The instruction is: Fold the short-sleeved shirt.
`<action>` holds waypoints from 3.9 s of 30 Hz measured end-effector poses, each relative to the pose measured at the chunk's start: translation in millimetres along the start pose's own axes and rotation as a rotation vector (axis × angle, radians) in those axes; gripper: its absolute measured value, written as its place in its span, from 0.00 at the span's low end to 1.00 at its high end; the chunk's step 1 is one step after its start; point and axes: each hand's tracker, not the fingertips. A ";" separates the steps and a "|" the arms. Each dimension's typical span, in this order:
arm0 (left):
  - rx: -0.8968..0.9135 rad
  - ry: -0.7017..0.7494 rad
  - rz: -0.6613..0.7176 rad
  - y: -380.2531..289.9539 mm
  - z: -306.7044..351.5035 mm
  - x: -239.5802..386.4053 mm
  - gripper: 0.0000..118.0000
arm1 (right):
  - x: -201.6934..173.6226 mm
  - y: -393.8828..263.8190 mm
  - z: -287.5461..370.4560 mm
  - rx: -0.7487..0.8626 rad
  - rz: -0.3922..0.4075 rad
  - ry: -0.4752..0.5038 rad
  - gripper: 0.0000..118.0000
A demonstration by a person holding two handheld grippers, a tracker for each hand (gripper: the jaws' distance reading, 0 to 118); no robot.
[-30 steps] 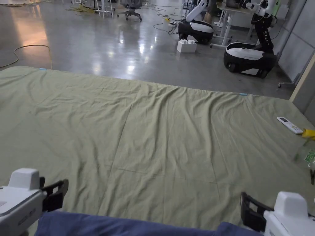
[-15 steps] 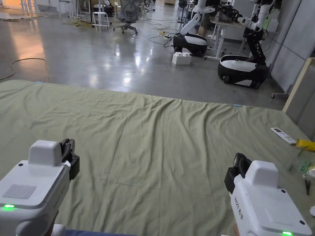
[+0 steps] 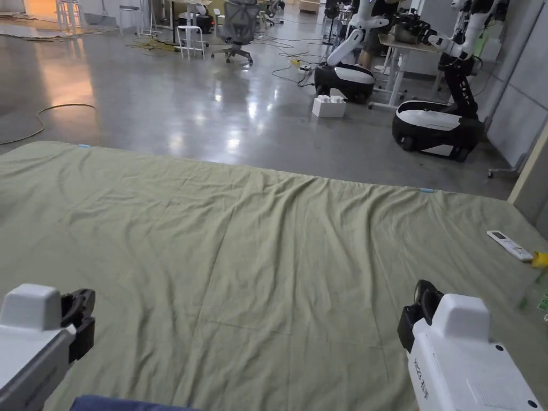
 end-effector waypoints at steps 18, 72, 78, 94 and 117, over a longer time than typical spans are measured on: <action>-0.672 -0.439 0.547 -121.7 -64.3 -104.1 0.62 | -10.0 -24.4 -2.6 -0.096 0.039 0.031 0.01; -0.488 -0.460 0.533 -25.6 9.4 -70.8 0.08 | -12.0 -33.0 -12.4 -0.122 0.017 0.056 0.01; -0.525 -0.573 0.501 -18.2 4.1 2.4 0.08 | -9.7 -34.9 -9.2 -0.125 0.021 0.054 0.01; -0.775 -0.477 0.347 -108.2 -68.7 140.2 0.08 | 12.7 -42.7 3.0 -0.147 0.005 0.012 0.01; -0.731 -0.435 0.271 -91.0 -57.4 120.6 0.25 | 20.4 -46.7 7.3 -0.167 -0.027 0.005 0.01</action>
